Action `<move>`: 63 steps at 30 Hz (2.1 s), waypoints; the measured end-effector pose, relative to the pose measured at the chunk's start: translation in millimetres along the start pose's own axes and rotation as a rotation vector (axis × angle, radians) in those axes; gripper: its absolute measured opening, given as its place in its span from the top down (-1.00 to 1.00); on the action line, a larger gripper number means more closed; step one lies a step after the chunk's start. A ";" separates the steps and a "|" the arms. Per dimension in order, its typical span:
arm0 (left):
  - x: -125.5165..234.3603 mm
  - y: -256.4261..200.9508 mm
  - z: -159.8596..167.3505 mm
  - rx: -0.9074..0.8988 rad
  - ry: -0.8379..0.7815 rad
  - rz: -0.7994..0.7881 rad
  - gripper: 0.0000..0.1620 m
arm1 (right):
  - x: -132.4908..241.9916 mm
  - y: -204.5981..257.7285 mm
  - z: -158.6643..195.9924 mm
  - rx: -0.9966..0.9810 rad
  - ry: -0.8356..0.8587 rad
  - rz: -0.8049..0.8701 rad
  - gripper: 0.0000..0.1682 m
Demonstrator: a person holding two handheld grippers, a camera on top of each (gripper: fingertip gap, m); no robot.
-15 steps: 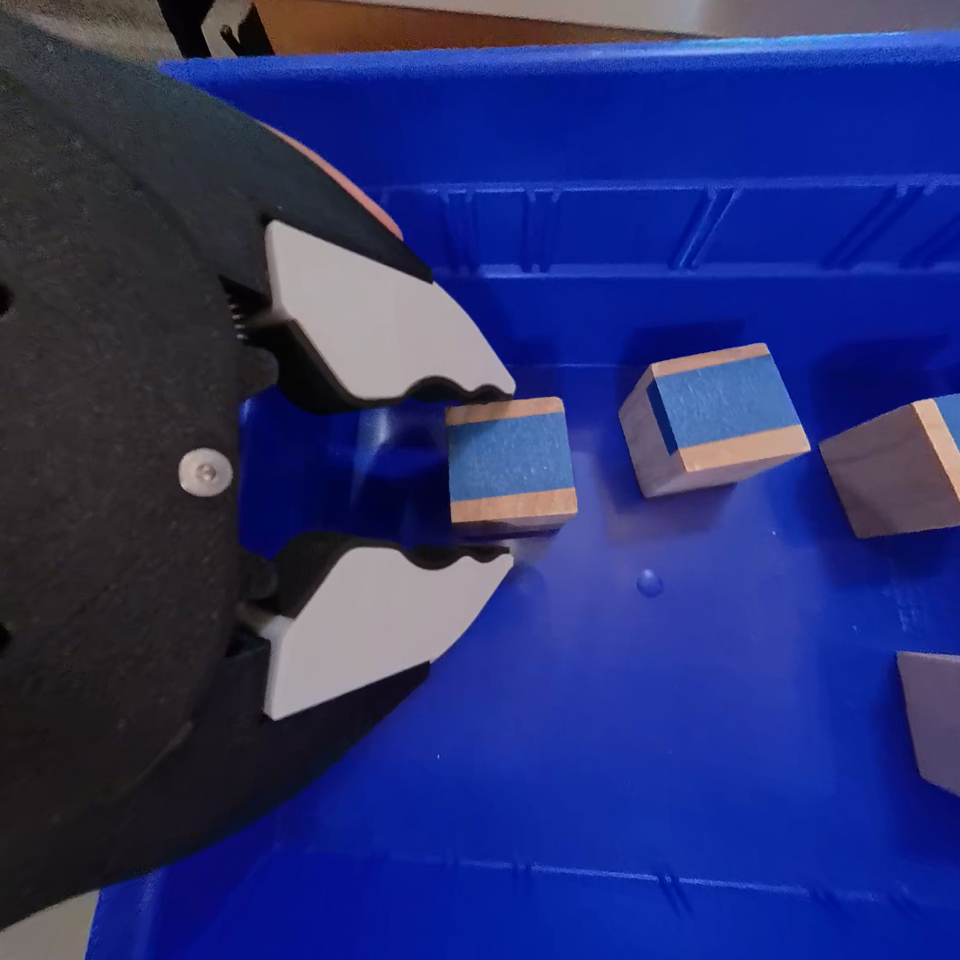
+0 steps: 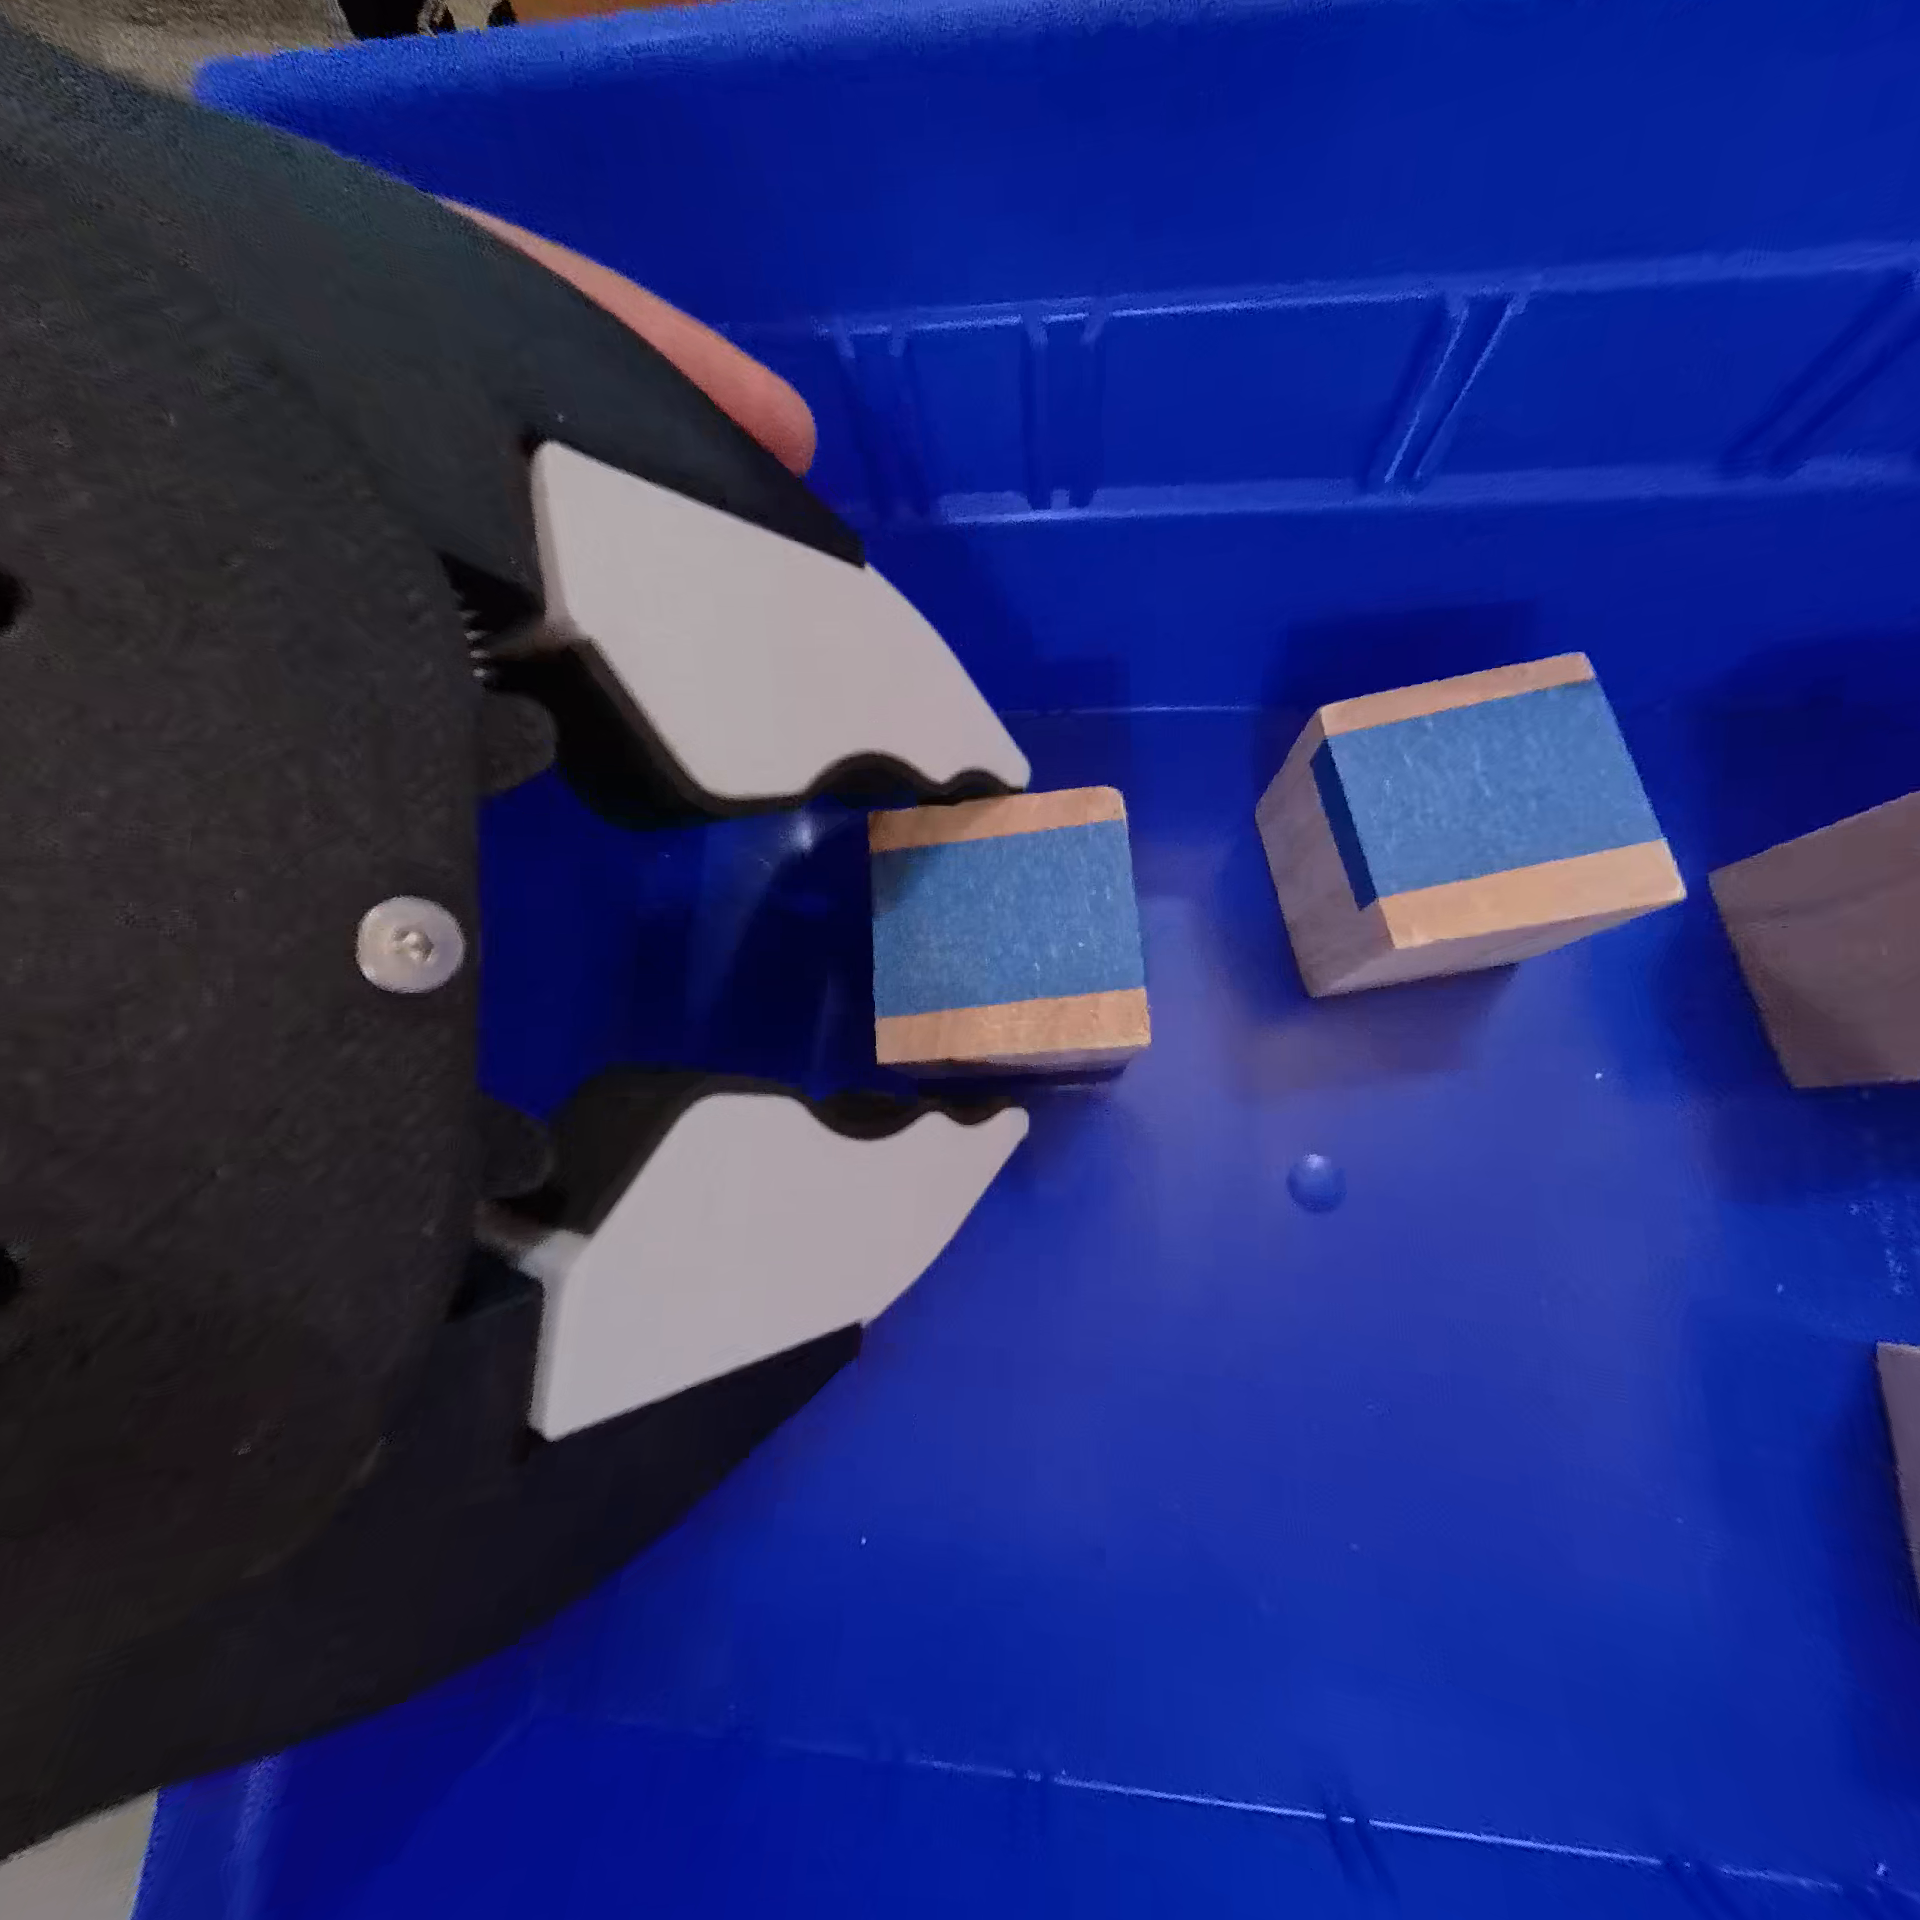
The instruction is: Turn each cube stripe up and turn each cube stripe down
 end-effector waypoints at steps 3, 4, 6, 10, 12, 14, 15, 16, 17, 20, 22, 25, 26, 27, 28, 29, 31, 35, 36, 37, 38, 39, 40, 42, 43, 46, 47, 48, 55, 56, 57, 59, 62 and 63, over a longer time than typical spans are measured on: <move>0.5 2.1 1.1 0.010 -0.015 0.025 0.39 | -0.3 1.3 0.2 0.011 0.005 -0.001 0.48; 1.2 2.6 1.0 0.014 -0.025 0.033 0.40 | -0.4 1.7 0.4 0.012 0.006 -0.002 0.48; 5.3 4.4 -0.6 0.026 -0.067 0.022 0.41 | -0.6 2.4 0.8 0.016 0.010 -0.004 0.48; 30.4 8.4 -8.8 0.058 -0.207 0.007 0.42 | -0.9 3.3 1.0 0.023 0.014 -0.006 0.48; 48.4 7.7 -13.3 0.072 -0.300 0.021 0.43 | -1.2 3.2 1.0 0.022 0.016 -0.008 0.49; 70.1 1.7 -17.6 0.075 -0.419 0.071 0.42 | -1.3 2.9 1.0 0.018 0.015 -0.010 0.49; 81.8 -3.7 -19.8 0.072 -0.476 0.117 0.43 | -1.2 2.7 1.0 0.017 0.014 -0.009 0.49; 93.9 -10.2 -21.6 0.069 -0.531 0.172 0.43 | -1.0 2.5 1.0 0.015 0.013 -0.010 0.49; 105.2 -17.0 -23.2 0.072 -0.571 0.223 0.43 | -1.0 2.4 1.0 0.014 0.012 -0.010 0.49; 132.6 -39.1 -25.7 0.031 -0.656 0.319 0.43 | -0.3 2.7 1.0 0.023 0.011 -0.008 0.49; 147.6 -54.4 -24.8 -0.005 -0.714 0.362 0.43 | 0.1 3.0 1.0 0.034 0.011 -0.004 0.48; 166.2 -81.7 -21.8 -0.038 -0.777 0.567 0.43 | 0.5 3.6 0.6 0.051 0.007 0.004 0.48; 170.2 -91.5 -20.7 -0.040 -0.774 0.668 0.43 | 0.5 3.9 0.5 0.056 0.005 0.007 0.48; 172.8 -101.5 -19.4 -0.044 -0.760 0.783 0.43 | 0.7 4.2 0.3 0.060 0.003 0.009 0.48; 173.9 -111.6 -17.9 -0.038 -0.742 0.909 0.43 | 0.9 4.6 0.0 0.064 0.001 0.011 0.48; 173.6 -121.6 -16.5 -0.030 -0.709 1.046 0.43 | 1.4 5.0 -0.3 0.069 -0.004 0.015 0.47; 169.1 -141.5 -13.3 -0.005 -0.596 1.348 0.43 | 2.8 6.0 -1.5 0.086 -0.018 0.030 0.46; 152.4 -178.6 -4.6 0.093 -0.411 1.763 0.43 | 5.2 8.4 -3.4 0.156 -0.052 0.091 0.36; 148.3 -187.8 -1.6 0.103 -0.378 1.809 0.43 | 6.0 9.5 -4.2 0.179 -0.066 0.107 0.34; 144.6 -196.8 1.7 0.110 -0.353 1.845 0.43 | 7.0 10.7 -5.0 0.203 -0.082 0.123 0.32; 141.5 -205.8 5.5 0.115 -0.328 1.879 0.43 | 8.3 12.2 -5.9 0.228 -0.101 0.136 0.31; 138.7 -215.0 9.4 0.118 -0.301 1.910 0.43 | 9.8 14.0 -6.9 0.255 -0.124 0.147 0.30; 136.1 -224.3 13.9 0.122 -0.275 1.941 0.43 | 11.6 15.8 -8.2 0.281 -0.152 0.160 0.30; 130.4 -241.9 22.6 0.123 -0.211 1.996 0.44 | 15.6 19.7 -10.7 0.336 -0.211 0.187 0.30; 127.1 -250.1 27.2 0.130 -0.186 2.018 0.43 | 17.6 21.7 -11.6 0.362 -0.241 0.199 0.30; 117.1 -272.0 41.5 0.170 -0.083 2.082 0.44 | 22.2 28.1 -12.8 0.430 -0.310 0.208 0.31; 114.9 -277.4 45.3 0.181 -0.054 2.102 0.43 | 23.5 30.4 -12.9 0.446 -0.327 0.201 0.31; 113.5 -281.9 48.4 0.191 -0.035 2.116 0.44 | 24.8 32.7 -13.1 0.460 -0.345 0.191 0.31; 112.6 -299.3 61.0 0.198 0.051 2.180 0.44 | 31.2 44.0 -14.0 0.521 -0.438 0.158 0.34; 112.5 -301.1 62.3 0.197 0.060 2.184 0.44 | 31.2 44.5 -13.8 0.519 -0.439 0.152 0.34; 112.6 -302.5 63.4 0.199 0.062 2.190 0.44 | 31.2 44.8 -13.7 0.511 -0.439 0.143 0.33; 113.1 -304.5 64.8 0.205 0.064 2.208 0.43 | 31.7 45.0 -14.0 0.473 -0.443 0.117 0.33; 113.8 -306.7 66.6 0.202 0.047 2.227 0.43 | 34.0 43.0 -17.3 0.329 -0.468 0.041 0.28; 114.0 -307.3 67.2 0.198 0.038 2.231 0.43 | 34.5 41.8 -18.3 0.274 -0.470 0.014 0.26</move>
Point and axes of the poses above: each gripper's, where its closed fingertips meet, x back along the fingers, z out of its underside, y = z × x across the jaws, the point moved 10 cm from there along x, back along the fingers, and after that the axes turned 6 degrees about y, right-handed, at the moved point
